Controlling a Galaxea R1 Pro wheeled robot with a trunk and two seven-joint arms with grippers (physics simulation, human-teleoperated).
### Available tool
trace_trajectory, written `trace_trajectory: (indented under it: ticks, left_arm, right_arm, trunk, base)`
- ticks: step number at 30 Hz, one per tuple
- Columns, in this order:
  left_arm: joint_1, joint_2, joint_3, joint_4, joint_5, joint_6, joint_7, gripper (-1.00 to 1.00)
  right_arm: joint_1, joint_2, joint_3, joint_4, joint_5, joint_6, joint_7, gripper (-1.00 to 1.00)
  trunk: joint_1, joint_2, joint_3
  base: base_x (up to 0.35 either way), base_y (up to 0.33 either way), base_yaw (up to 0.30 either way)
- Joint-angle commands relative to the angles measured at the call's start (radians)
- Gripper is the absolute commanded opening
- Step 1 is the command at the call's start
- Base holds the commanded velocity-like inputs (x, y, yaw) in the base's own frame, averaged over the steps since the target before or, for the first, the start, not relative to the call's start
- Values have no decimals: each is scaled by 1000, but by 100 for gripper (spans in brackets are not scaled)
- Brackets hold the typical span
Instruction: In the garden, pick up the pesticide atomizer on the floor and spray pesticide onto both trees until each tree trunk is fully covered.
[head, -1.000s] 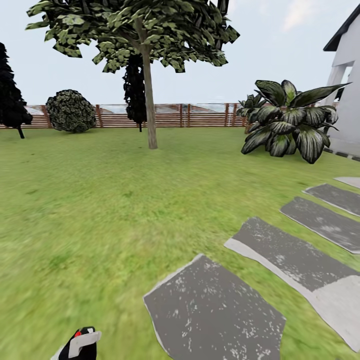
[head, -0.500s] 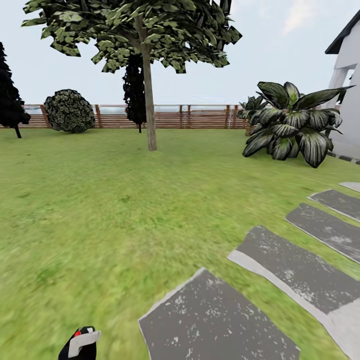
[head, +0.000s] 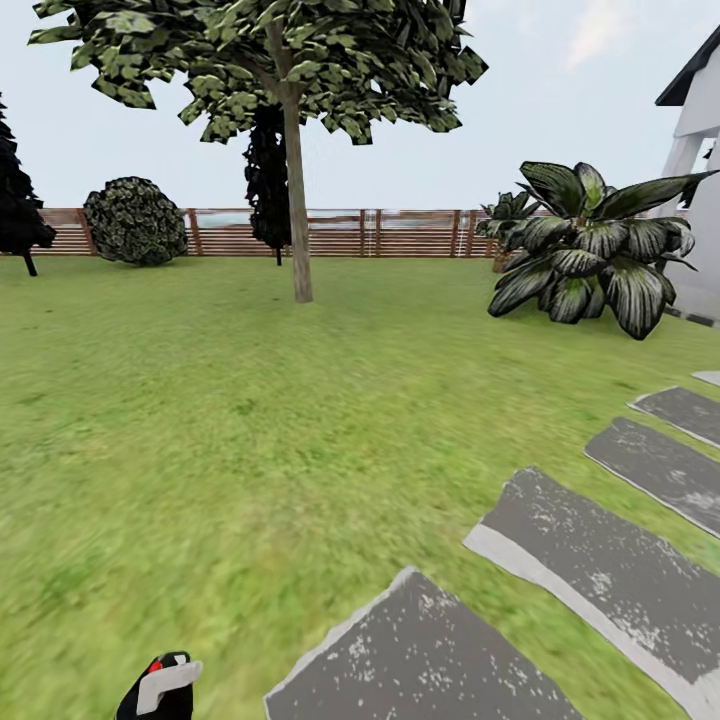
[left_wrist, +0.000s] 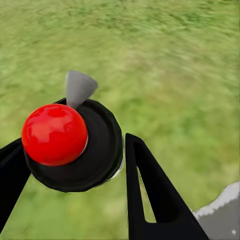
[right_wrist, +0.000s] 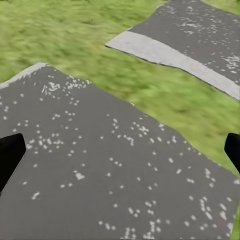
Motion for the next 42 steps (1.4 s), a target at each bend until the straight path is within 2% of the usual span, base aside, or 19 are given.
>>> trace_trajectory:
  ticks: [1,42]
  left_arm:
    - [-1,0,1,1,-4,-3,4,-100]
    - [-1,0,1,1,-4,-3,5,-100]
  right_arm:
    - [0,0,-1,1,-3,-3,2,100]
    - [-1,0,-1,1,-3,-3,2,100]
  trunk:
    - [0,0,-1]
    - [0,0,-1]
  base:
    - [340,0,0]
    - [340,0,0]
